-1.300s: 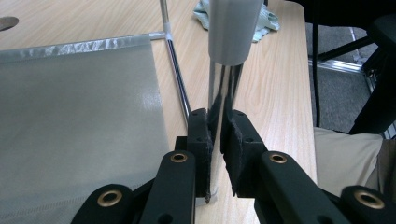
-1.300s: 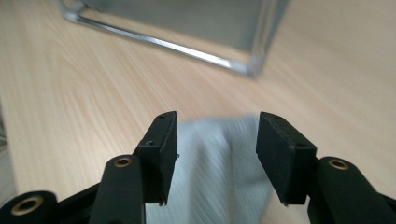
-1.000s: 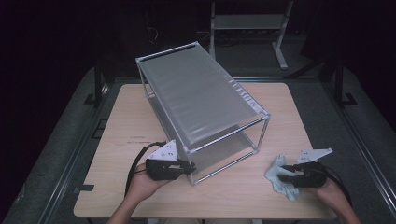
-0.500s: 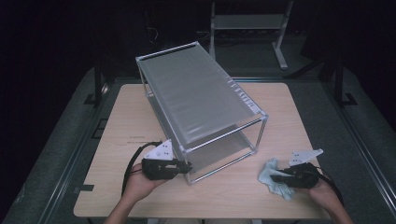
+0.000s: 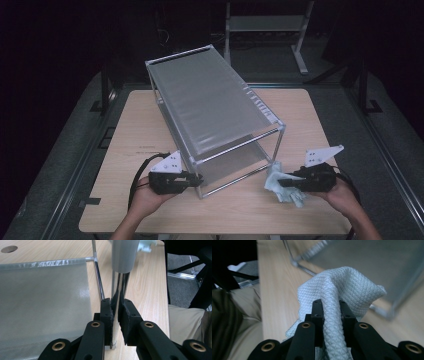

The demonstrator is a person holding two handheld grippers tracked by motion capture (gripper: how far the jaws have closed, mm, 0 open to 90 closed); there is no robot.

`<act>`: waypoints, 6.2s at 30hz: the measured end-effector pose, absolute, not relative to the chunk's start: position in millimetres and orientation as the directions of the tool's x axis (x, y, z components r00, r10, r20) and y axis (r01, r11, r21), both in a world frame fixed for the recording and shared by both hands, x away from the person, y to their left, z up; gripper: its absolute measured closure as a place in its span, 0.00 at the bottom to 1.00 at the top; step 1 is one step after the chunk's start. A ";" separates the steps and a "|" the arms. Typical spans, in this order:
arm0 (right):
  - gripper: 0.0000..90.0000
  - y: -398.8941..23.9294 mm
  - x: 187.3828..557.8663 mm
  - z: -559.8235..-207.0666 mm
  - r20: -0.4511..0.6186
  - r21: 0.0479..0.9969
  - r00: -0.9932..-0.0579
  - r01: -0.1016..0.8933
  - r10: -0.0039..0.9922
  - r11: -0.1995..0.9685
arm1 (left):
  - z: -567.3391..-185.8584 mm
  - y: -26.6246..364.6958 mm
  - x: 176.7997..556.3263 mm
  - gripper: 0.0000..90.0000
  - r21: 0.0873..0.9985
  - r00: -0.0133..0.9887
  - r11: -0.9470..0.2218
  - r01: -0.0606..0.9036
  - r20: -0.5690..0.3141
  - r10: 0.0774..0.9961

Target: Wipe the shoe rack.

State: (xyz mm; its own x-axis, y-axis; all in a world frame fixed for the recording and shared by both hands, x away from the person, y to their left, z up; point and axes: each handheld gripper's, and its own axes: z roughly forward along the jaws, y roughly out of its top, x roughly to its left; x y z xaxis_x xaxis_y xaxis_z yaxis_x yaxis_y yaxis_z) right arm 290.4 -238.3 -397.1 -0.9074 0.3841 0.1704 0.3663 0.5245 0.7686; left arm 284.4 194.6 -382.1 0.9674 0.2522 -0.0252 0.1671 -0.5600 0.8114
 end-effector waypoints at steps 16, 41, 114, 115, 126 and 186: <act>0.87 -115.5 301.8 -252.6 -0.011 0.833 -0.990 0.068 0.140 0.549 | -383.8 194.9 278.1 0.89 0.820 0.971 -0.550 0.157 -0.026 0.238; 0.87 -62.0 350.7 -275.3 0.006 0.709 -0.984 0.128 0.176 0.693 | -387.0 200.6 272.5 0.90 0.837 0.971 -0.524 0.160 -0.040 0.234; 0.87 -176.8 349.8 -278.1 0.030 0.774 -0.929 0.255 0.369 0.579 | -387.8 199.0 275.6 0.90 0.838 0.966 -0.519 0.170 -0.038 0.255; 0.87 -175.7 348.2 -279.2 0.026 0.778 -0.929 0.250 0.368 0.576 | -387.9 198.4 275.8 0.90 0.838 0.966 -0.517 0.173 -0.042 0.256; 0.87 -160.2 332.1 -285.4 0.029 0.818 -0.962 0.178 0.270 0.548 | -388.5 198.6 276.5 0.90 0.841 0.966 -0.512 0.177 -0.049 0.253; 0.87 -89.6 327.1 -462.3 0.154 0.730 -0.888 0.398 0.433 0.556 | -387.1 192.8 278.9 0.90 0.832 0.965 -0.528 0.171 -0.032 0.262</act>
